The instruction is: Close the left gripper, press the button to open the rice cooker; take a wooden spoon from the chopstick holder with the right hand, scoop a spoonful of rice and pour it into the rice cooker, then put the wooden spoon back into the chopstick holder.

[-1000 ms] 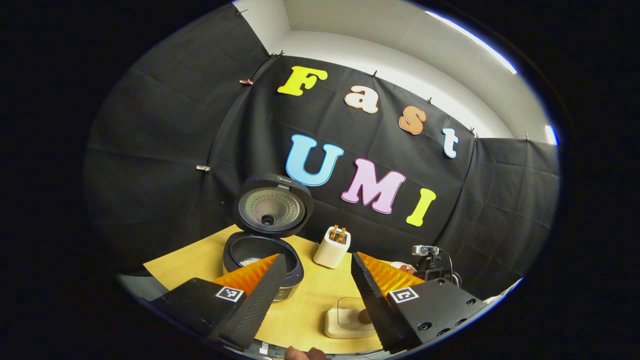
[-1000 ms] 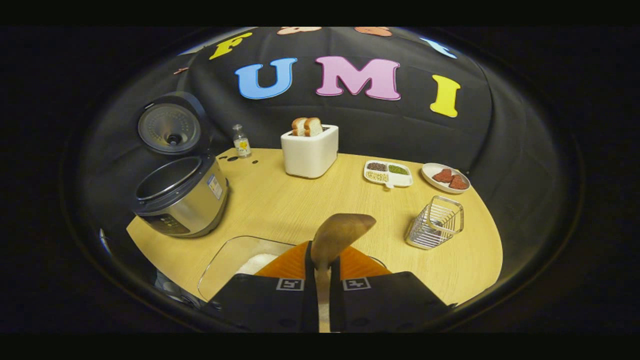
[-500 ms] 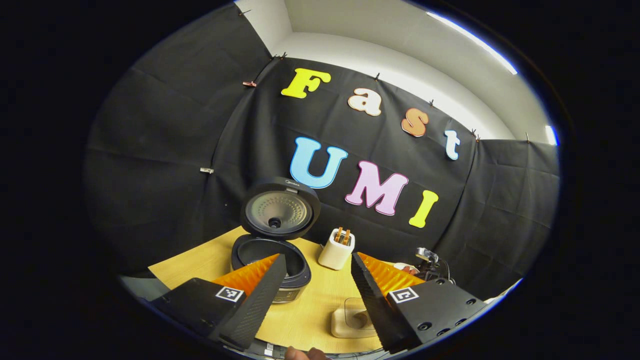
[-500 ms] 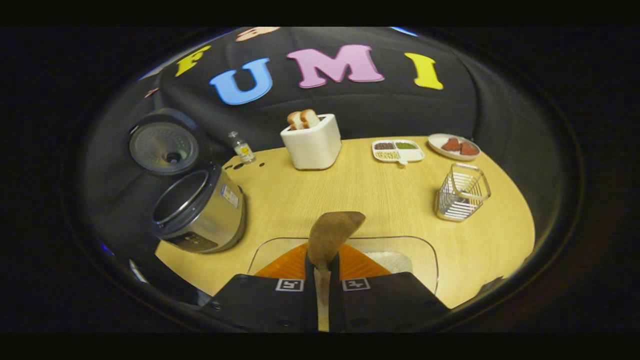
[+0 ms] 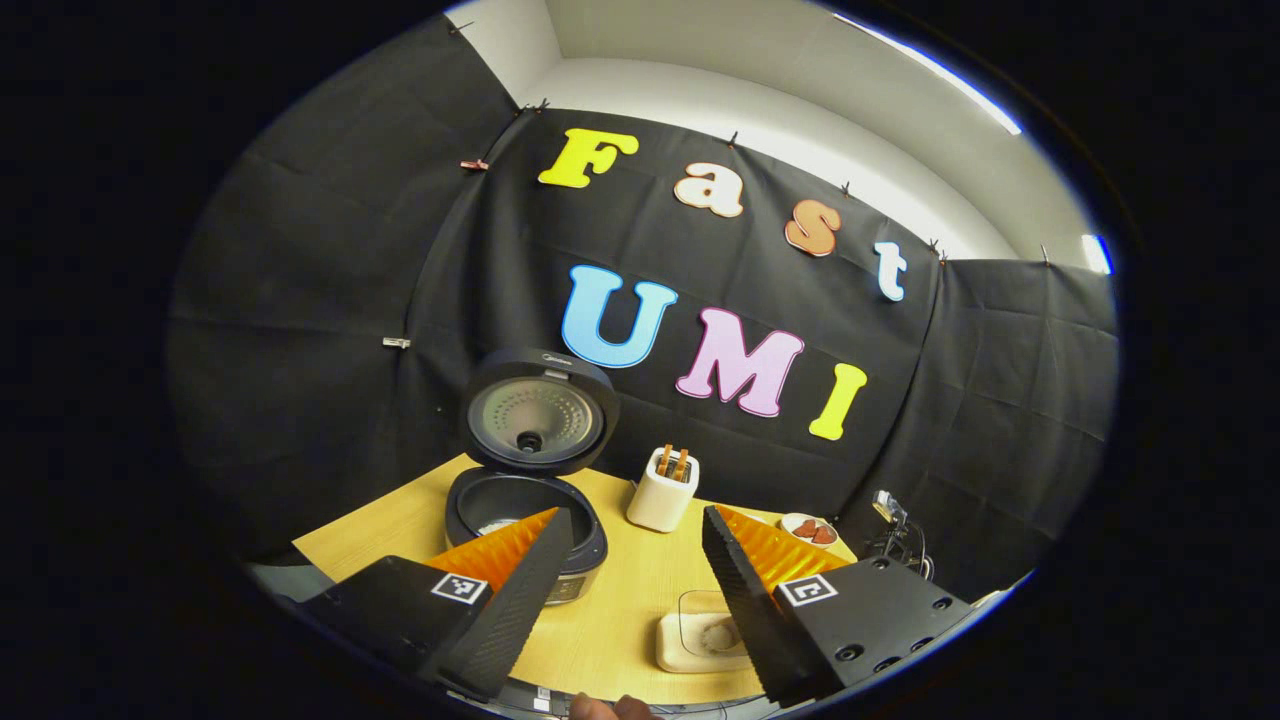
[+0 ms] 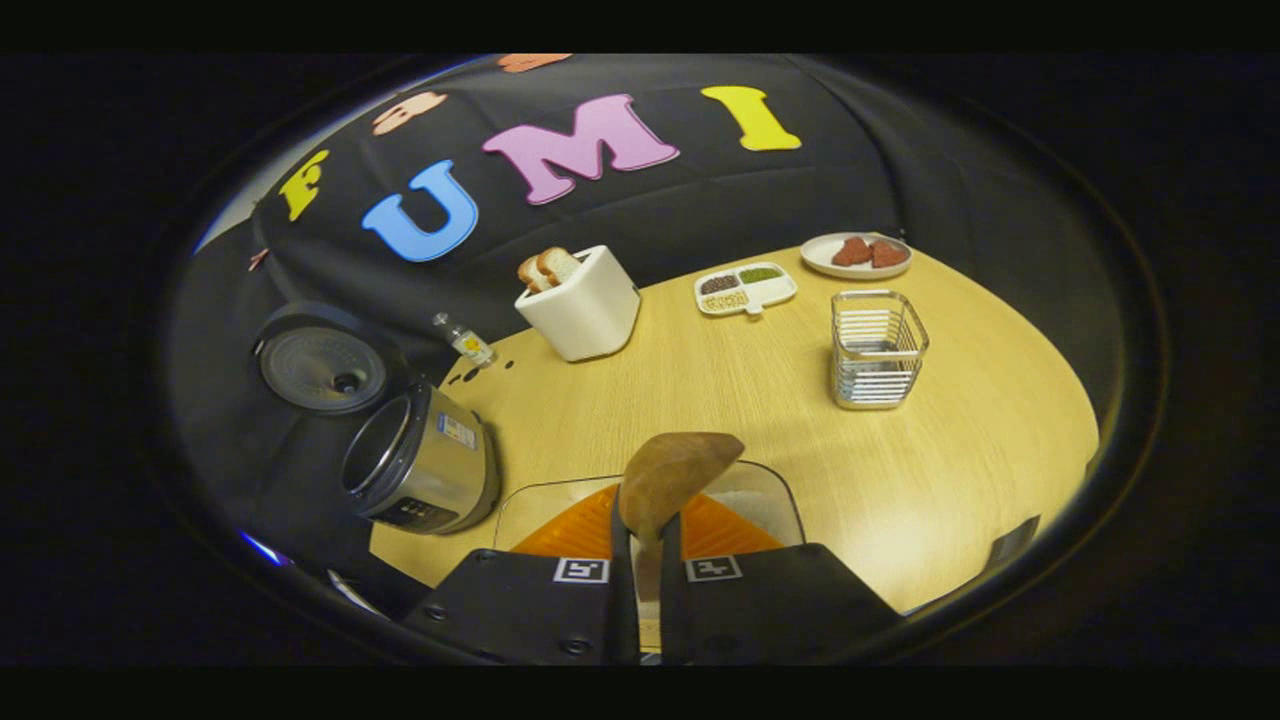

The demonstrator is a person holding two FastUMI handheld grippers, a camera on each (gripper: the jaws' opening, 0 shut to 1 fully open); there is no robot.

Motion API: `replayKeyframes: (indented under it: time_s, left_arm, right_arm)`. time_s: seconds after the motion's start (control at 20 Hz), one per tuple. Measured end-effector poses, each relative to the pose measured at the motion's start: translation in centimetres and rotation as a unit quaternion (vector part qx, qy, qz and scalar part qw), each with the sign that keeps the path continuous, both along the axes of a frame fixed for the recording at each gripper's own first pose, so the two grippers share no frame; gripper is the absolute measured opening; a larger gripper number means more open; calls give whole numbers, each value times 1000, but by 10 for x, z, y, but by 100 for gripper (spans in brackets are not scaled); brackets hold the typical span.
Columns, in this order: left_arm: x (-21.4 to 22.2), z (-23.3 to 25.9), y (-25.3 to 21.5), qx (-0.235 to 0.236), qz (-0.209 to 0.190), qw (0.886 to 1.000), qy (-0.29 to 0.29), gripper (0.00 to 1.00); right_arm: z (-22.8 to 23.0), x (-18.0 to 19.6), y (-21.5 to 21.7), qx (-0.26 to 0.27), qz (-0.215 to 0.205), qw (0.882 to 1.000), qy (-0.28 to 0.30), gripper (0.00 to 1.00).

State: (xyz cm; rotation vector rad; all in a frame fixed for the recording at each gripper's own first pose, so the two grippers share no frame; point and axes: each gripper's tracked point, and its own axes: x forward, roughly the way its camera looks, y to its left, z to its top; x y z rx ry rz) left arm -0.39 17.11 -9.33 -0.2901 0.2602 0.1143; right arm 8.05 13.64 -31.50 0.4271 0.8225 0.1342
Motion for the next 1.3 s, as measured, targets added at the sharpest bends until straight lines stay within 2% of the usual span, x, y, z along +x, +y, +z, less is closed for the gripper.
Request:
replayKeyframes:
  time_s: [0.05,0.1,0.15,0.35,0.45,0.55,0.6,0.65,0.75,0.85,0.9,0.95,1.0,1.2,1.25,1.3]
  left_arm:
    - [1,0,-4,3,-3,1000,0,90]
    - [2,1,-6,3,-5,1000,0,90]
    - [3,1,-9,2,-5,1000,-1,90]
    - [1,0,-11,2,0,1000,1,90]
    - [0,-1,-9,1,4,1000,3,90]
    - [-1,-1,-5,-4,12,1000,3,90]
    - [-2,-1,-2,-5,15,1000,4,90]
    - [-3,-2,1,-5,18,1000,5,90]
    - [-5,-2,5,-1,21,1000,8,90]
    - [-5,-3,10,0,24,1000,9,90]
    - [-5,-3,11,0,25,1000,9,90]
    - [-6,-4,12,-1,26,1000,11,90]
    - [-7,-5,14,-1,26,1000,12,90]
    - [-8,-6,20,-3,32,999,12,90]
    - [-9,-7,21,-4,33,999,12,90]
    - [-10,-7,23,-5,35,999,12,90]
  right_arm:
    - [7,0,3,-12,19,1000,-14,8]
    - [10,-2,6,-14,33,999,-17,13]
    - [14,-2,9,-9,38,999,-22,13]
    - [28,3,13,20,33,999,-28,8]
    - [30,3,15,56,19,998,-17,13]
    - [30,6,14,105,-10,994,-5,10]
    - [31,7,13,124,-20,992,1,17]
    - [33,8,13,138,-26,990,3,9]
    - [39,8,12,157,-33,987,4,13]
    - [49,11,14,186,-45,982,3,9]
    - [55,13,14,201,-53,978,3,13]
    - [62,15,15,214,-58,975,1,9]
    - [71,18,16,226,-62,972,-2,13]
    - [109,33,30,265,-61,962,-19,13]
    - [121,35,36,272,-59,960,-24,8]
    - [131,40,43,279,-57,958,-28,13]
